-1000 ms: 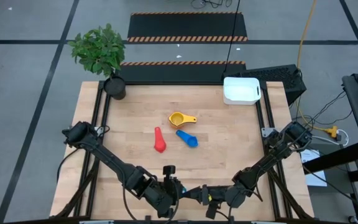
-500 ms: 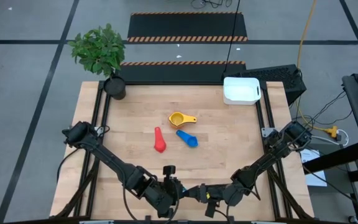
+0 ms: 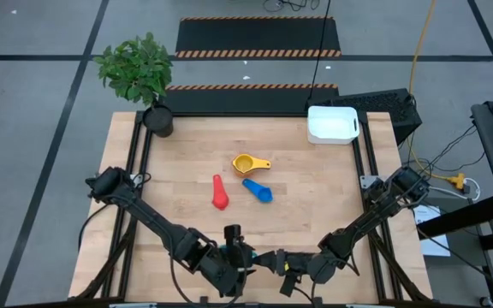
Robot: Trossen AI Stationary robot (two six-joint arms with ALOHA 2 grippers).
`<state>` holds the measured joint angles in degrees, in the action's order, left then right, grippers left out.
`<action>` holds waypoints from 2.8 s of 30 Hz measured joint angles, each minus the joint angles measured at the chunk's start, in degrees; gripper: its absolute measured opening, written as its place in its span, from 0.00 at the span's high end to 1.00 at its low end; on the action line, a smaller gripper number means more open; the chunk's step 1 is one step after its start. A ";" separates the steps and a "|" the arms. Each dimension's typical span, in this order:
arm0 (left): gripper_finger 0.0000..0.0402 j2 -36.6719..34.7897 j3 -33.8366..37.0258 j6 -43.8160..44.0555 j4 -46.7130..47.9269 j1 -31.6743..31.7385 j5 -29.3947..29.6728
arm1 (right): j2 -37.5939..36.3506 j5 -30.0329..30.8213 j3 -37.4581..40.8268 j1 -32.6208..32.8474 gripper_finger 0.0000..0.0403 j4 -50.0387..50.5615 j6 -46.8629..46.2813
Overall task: Nest measuring cups in basket
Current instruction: Stack the light blue measuring cup into the yellow measuring cup
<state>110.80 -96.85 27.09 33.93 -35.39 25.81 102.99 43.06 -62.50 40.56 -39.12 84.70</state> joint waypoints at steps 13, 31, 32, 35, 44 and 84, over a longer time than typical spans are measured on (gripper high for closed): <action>0.32 -3.67 0.06 0.07 2.73 -3.00 12.28 | -3.29 0.85 0.28 -0.02 1.00 6.72 -7.02; 0.44 -5.55 0.02 1.50 12.43 -7.74 22.78 | -18.58 -2.92 15.19 -6.66 1.00 4.00 -15.01; 0.45 -5.55 0.02 1.83 13.17 -7.68 23.94 | -19.92 -2.91 16.88 -7.41 1.00 2.57 -14.96; 0.49 -5.55 0.02 2.43 15.05 -7.66 27.13 | -23.98 -2.83 22.26 -10.17 1.00 -1.13 -13.86; 0.57 -5.55 0.02 7.53 22.06 -5.46 29.85 | -34.94 -16.01 35.14 -23.12 1.00 -9.83 -13.78; 0.60 -5.51 9.15 12.97 26.23 8.32 22.44 | -8.99 -46.39 33.24 -53.22 1.00 -27.25 -14.01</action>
<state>105.30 -87.70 40.06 60.16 -27.07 48.25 93.99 -3.33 -29.26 -12.66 -66.37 70.68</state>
